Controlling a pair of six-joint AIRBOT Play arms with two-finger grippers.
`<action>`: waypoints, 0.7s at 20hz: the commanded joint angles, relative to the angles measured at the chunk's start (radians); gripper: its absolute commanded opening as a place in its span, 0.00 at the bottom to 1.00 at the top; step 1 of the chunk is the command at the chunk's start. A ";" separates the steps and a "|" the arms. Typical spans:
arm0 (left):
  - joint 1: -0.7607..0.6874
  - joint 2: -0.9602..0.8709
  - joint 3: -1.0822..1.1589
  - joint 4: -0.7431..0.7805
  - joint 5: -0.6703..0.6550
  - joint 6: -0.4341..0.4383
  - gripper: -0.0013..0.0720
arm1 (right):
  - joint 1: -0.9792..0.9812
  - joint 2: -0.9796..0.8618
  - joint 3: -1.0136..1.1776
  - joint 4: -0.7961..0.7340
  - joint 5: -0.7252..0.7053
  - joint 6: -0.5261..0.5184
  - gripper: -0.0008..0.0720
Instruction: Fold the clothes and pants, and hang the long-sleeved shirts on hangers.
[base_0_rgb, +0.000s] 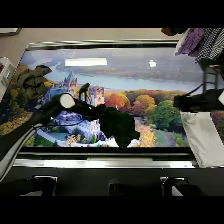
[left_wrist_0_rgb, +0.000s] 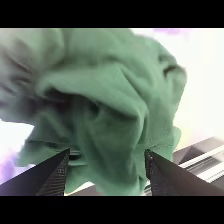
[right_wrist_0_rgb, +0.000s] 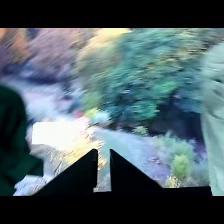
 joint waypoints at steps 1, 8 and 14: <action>0.137 0.092 0.001 -0.002 -0.108 0.122 0.75 | -0.240 -0.023 -0.135 0.216 -0.075 -0.040 0.38; 0.228 0.100 0.001 -0.002 -0.135 0.142 0.74 | -0.124 -0.303 -0.525 0.819 -0.133 -0.483 0.56; 0.235 0.100 0.001 0.009 -0.163 0.138 0.74 | 0.098 -0.442 -0.525 0.839 -0.334 -0.497 0.57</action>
